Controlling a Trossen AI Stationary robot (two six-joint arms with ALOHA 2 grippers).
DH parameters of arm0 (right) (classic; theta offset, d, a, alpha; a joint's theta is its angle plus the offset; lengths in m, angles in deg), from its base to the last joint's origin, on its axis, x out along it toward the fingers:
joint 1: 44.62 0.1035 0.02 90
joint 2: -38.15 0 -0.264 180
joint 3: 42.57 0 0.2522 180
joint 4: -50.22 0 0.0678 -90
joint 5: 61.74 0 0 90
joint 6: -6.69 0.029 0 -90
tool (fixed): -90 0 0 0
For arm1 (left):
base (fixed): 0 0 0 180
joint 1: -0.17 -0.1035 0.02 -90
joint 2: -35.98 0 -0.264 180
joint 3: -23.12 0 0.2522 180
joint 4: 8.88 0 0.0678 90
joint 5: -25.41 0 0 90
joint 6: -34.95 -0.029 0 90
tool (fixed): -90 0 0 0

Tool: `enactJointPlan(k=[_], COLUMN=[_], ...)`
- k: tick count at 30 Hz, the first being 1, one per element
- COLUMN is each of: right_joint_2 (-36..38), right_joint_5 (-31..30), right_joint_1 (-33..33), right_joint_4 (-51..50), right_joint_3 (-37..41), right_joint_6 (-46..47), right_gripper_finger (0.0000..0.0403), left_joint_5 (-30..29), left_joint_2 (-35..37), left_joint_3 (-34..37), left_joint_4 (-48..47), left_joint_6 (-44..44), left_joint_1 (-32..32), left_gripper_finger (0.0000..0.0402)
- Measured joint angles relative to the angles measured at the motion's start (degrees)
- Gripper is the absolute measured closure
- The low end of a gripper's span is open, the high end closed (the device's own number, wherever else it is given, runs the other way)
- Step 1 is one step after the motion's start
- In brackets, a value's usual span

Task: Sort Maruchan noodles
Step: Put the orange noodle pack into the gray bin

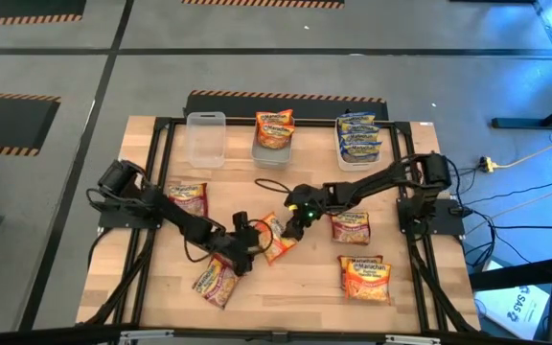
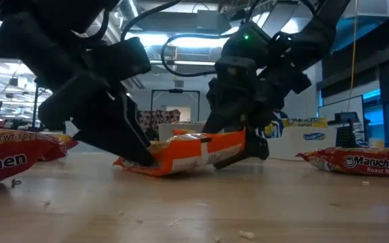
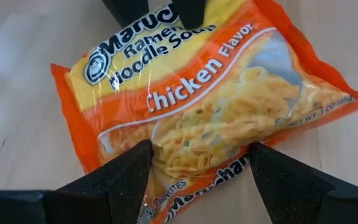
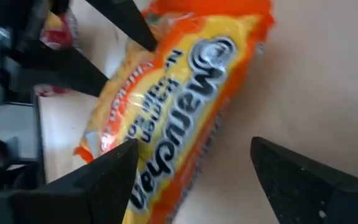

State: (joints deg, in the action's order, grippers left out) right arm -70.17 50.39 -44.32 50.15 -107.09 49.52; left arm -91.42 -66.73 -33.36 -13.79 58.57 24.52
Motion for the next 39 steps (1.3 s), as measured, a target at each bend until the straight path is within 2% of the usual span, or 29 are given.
enactJointPlan(k=[10,15,18,25,28,33,39], right_joint_2=[-4.6,-5.7,-5.8,-5.6,-5.2,-3.3,0.1], right_joint_5=[5.7,5.3,5.4,4.2,3.8,4.0,3.9], right_joint_1=[0.3,0.8,0.8,0.8,0.8,0.9,0.9], right_joint_4=[11.9,15.3,15.9,15.5,15.2,14.2,11.1], right_joint_3=[-0.2,-0.1,-0.1,-0.1,0.0,0.2,0.2], right_joint_6=[9.0,9.9,10.2,9.5,7.8,4.3,-1.8], right_gripper_finger=[0.0091,0.0095,0.0118,0.0219,0.0251,0.0276,0.028], left_joint_5=[-2.6,-3.4,-3.6,-3.1,-1.7,1.5,0.9], left_joint_2=[-1.0,-1.1,-1.1,0.1,2.6,8.7,17.2], left_joint_3=[0.1,0.2,0.2,0.3,0.3,0.4,0.4], left_joint_4=[0.4,1.3,1.5,1.5,0.1,-3.2,-9.5], left_joint_6=[0.0,-0.2,-0.6,-1.5,-2.7,-4.5,-4.7], left_joint_1=[1.0,1.0,1.0,1.4,1.8,2.0,1.5], left_gripper_finger=[0.0136,0.0136,0.0136,0.0136,0.0136,0.0136,0.0136])
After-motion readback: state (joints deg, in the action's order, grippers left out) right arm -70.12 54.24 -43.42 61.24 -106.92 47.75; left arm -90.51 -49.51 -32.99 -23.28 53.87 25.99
